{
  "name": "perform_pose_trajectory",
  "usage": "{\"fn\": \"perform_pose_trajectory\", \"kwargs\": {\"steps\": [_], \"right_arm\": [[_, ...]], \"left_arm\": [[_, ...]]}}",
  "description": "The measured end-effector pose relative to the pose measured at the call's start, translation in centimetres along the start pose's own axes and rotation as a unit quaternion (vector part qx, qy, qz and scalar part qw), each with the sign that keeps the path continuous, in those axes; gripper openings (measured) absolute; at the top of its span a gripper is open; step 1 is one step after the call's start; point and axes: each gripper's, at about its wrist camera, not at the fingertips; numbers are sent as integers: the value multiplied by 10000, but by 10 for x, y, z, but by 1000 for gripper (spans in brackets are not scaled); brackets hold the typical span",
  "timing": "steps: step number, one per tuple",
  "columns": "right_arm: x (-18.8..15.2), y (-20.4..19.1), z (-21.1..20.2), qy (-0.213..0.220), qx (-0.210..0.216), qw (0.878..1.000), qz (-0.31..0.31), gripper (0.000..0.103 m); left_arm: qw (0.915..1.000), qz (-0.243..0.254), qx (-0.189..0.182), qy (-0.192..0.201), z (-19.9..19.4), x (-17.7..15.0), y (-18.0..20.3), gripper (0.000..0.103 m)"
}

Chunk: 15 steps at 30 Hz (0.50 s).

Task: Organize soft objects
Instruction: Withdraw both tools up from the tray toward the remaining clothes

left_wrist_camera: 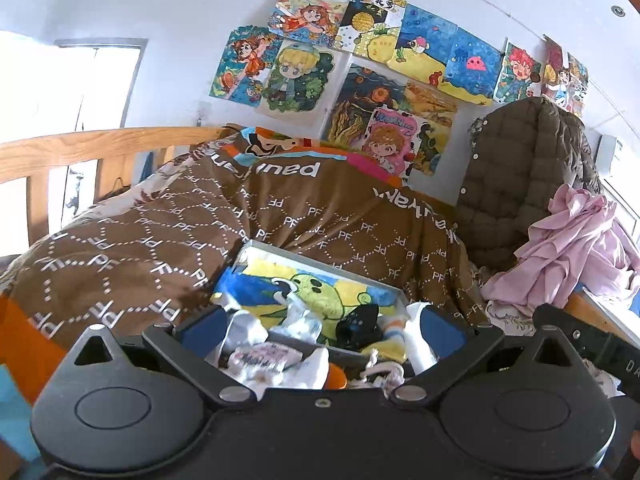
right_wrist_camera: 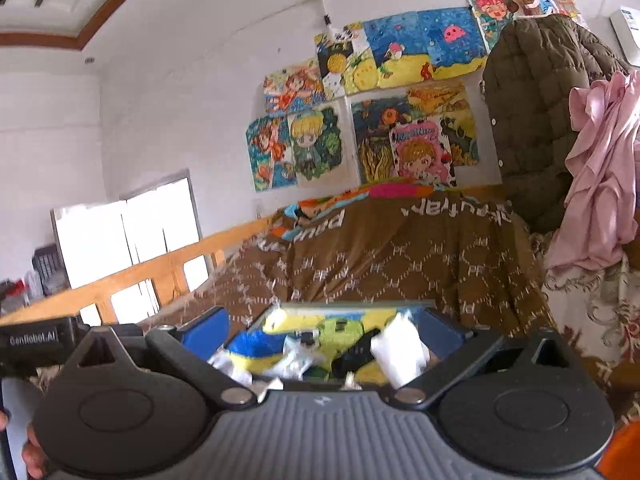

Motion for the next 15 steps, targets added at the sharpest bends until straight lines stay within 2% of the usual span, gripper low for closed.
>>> {"fn": "perform_pose_trajectory", "kwargs": {"steps": [15], "right_arm": [[-33, -27, -44, -180, -159, 9993, -293, 103]], "left_arm": [[9996, 253, 82, -108, -55, -41, -4, 102]]}}
Point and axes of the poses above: each gripper's, at about its wrist camera, not at the fingertips, and z roughly the way its jaws point, y to its right, x to its top, and after that the axes turned 6 degrees about z, right-handed
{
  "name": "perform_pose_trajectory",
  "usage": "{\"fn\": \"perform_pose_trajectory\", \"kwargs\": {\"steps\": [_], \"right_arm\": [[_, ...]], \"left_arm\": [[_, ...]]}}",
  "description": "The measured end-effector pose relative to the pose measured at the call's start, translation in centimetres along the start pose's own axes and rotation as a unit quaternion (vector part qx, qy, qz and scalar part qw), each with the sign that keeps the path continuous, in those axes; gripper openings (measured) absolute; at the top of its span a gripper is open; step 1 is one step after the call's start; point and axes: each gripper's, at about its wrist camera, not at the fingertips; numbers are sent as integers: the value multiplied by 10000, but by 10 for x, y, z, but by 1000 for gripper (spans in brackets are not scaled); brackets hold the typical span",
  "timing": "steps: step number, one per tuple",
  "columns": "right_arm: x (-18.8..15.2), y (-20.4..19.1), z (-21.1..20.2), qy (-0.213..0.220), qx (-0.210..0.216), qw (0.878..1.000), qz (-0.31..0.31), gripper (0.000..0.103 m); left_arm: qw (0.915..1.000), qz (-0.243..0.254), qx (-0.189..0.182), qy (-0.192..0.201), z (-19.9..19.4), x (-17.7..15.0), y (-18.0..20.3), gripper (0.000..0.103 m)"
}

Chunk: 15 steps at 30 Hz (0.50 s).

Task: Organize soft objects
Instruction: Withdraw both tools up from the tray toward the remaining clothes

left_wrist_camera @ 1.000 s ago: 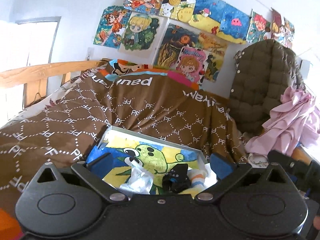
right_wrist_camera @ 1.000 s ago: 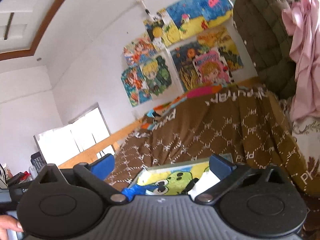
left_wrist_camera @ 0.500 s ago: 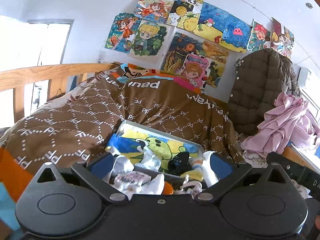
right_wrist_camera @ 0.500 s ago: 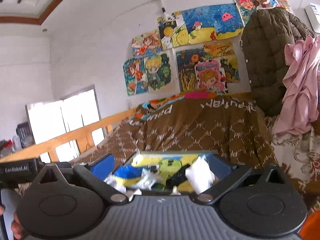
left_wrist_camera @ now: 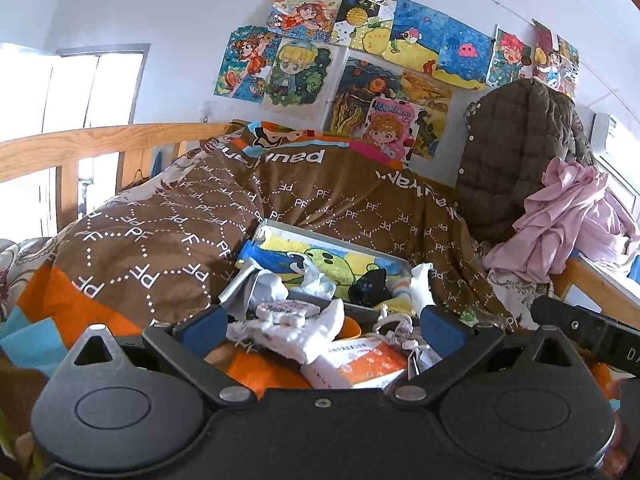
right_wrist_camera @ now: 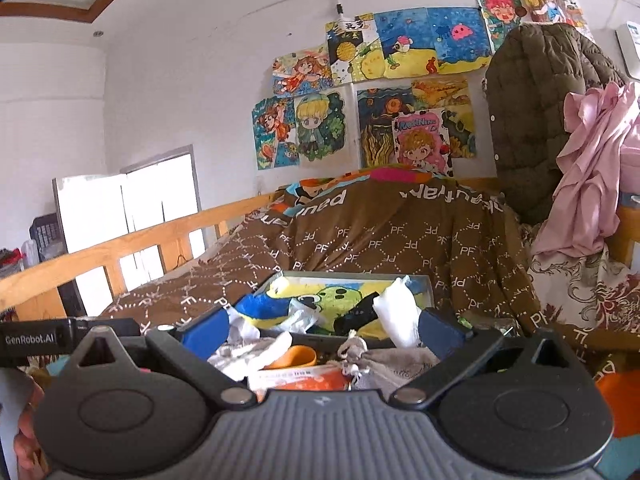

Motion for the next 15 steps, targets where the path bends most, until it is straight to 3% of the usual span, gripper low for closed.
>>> {"fn": "perform_pose_trajectory", "kwargs": {"steps": [15], "right_arm": [[-16, -22, 3, -454, -256, 9975, -476, 103]], "left_arm": [[9999, 13, -92, -99, -9, -22, -12, 102]]}}
Point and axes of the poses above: each gripper's, at about its wrist camera, not at the fingertips, and z roughly the way its jaws point, y to its right, x to its top, and after that the axes turned 6 degrees about z, right-handed
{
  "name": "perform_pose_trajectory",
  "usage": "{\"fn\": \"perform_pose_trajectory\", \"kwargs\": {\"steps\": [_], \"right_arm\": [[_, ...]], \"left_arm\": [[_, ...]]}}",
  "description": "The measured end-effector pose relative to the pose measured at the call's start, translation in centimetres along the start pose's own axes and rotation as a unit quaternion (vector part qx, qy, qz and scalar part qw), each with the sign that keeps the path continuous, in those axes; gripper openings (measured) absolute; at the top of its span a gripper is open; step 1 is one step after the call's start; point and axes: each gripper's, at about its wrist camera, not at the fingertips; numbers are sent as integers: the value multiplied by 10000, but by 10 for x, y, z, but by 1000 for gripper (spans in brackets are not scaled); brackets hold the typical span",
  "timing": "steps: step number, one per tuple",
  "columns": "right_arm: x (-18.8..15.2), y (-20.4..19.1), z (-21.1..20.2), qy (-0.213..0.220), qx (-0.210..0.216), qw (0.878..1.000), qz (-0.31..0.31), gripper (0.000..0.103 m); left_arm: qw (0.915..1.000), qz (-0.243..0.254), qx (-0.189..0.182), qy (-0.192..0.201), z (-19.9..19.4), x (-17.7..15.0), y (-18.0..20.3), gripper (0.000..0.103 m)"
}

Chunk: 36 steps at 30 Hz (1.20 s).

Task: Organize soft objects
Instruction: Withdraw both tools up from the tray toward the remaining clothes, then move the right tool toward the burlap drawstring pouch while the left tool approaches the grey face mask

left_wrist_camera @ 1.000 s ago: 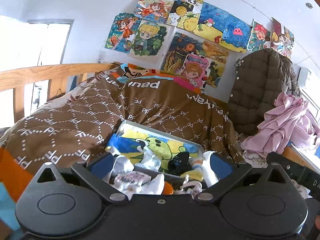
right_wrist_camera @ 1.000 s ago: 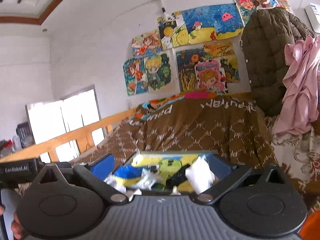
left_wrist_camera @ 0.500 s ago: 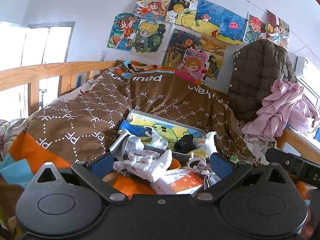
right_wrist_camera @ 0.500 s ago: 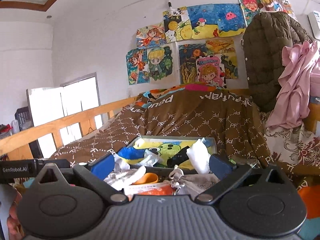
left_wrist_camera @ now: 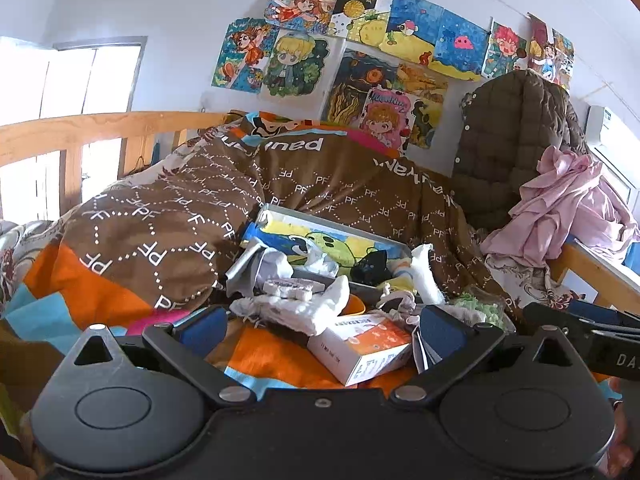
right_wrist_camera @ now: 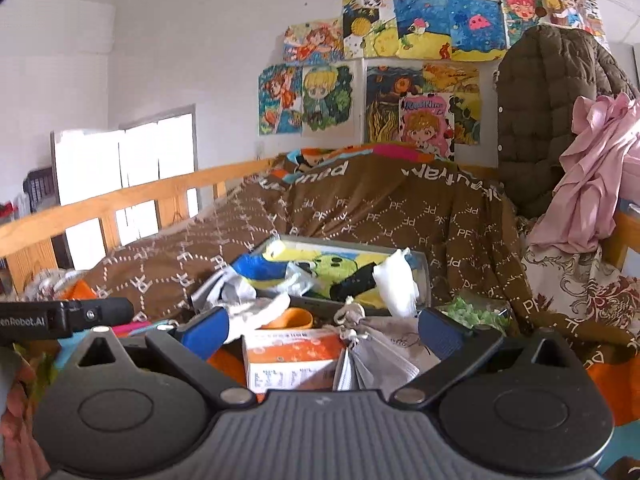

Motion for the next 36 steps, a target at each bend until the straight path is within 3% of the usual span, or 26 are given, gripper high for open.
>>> {"fn": "perform_pose_trajectory", "kwargs": {"steps": [15, 36], "right_arm": [[-7, -10, 21, -477, -215, 9982, -305, 103], [-12, -1, 39, -1107, -362, 9931, -154, 103]], "left_arm": [[9991, -234, -24, -349, 13, -12, -9, 102], [9966, -386, -125, -724, 23, -21, -10, 102]]}}
Point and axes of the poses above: each gripper's, at about its wrist camera, not at the fingertips, and z roughly the way its jaws point, y to its right, x to its top, and after that the axes turned 6 degrees about z, right-handed
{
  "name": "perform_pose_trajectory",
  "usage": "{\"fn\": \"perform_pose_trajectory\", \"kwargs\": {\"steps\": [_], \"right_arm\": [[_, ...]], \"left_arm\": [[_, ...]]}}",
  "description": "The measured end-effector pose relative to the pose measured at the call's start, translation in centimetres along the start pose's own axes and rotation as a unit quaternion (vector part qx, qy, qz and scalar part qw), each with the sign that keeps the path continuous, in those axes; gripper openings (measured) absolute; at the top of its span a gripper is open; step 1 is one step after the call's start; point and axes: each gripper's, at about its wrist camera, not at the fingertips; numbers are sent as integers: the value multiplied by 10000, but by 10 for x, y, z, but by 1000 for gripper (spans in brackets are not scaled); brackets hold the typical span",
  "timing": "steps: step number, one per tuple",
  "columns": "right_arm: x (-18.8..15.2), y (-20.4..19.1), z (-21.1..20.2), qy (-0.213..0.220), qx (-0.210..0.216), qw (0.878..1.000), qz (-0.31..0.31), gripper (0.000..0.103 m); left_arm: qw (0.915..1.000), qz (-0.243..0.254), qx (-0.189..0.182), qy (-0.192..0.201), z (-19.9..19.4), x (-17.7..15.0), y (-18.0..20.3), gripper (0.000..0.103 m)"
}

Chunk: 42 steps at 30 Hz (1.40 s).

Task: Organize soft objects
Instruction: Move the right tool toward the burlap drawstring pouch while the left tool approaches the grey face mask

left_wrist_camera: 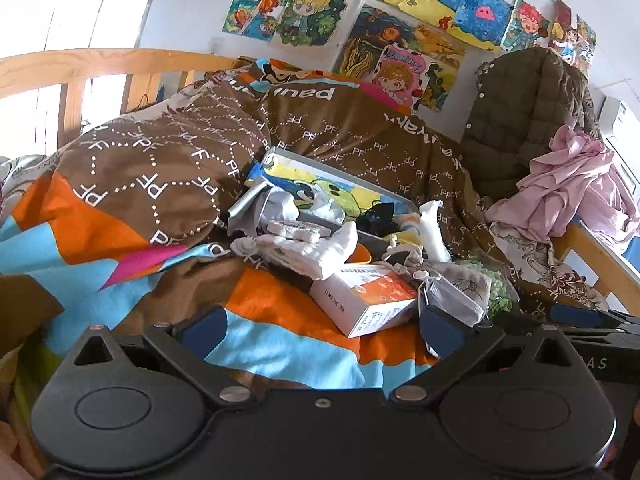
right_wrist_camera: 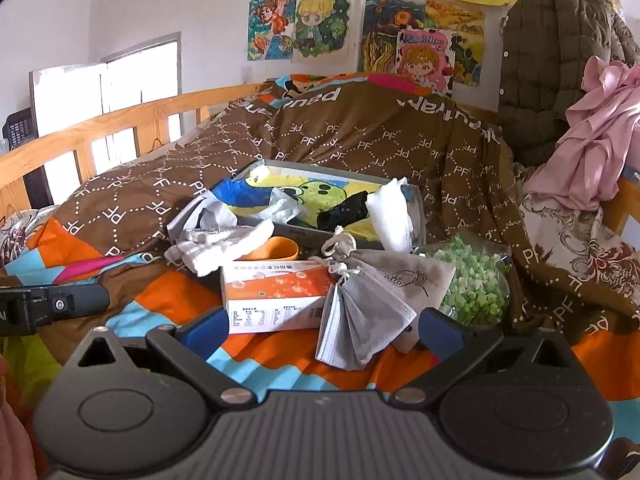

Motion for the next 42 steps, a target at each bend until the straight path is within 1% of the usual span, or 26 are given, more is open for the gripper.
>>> {"fn": "perform_pose_trajectory", "kwargs": {"steps": [8, 14, 20, 23, 26, 28, 33, 37, 39, 42], "right_arm": [[1, 2, 3, -137, 8, 9999, 87, 103], [2, 6, 15, -390, 11, 9990, 199, 103], [3, 16, 24, -591, 42, 9970, 504, 103], [5, 24, 33, -747, 62, 9944, 744, 103], [7, 32, 44, -861, 178, 9920, 908, 103], [9, 35, 53, -928, 220, 9911, 931, 103], [13, 38, 75, -1050, 163, 9905, 875, 103], [21, 43, 89, -999, 164, 9927, 663, 103], [25, 49, 97, -970, 128, 9932, 628, 103], [32, 60, 110, -905, 52, 9941, 589, 103]], "left_arm": [[9999, 65, -3, -143, 7, 0, 1, 102], [9992, 338, -27, -201, 21, 6, 4, 102], [9986, 459, -42, -245, 40, 11, 4, 102], [9980, 549, -62, -300, 51, 15, 2, 102], [9972, 686, -94, -276, 62, 21, 1, 102], [9964, 786, -120, -284, 70, 24, 0, 102], [9940, 1014, -183, -370, 95, 28, -3, 102], [9933, 933, -399, -552, 105, 21, -6, 102], [9920, 921, -603, -622, 107, 16, -4, 102], [9869, 1040, -988, -737, 109, 9, 6, 102]]}}
Point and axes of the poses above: each gripper's, at about its wrist camera, not at the fingertips, and z roughly the way its jaws point, y to its right, x to its top, and after that the axes turned 6 degrees about z, right-handed
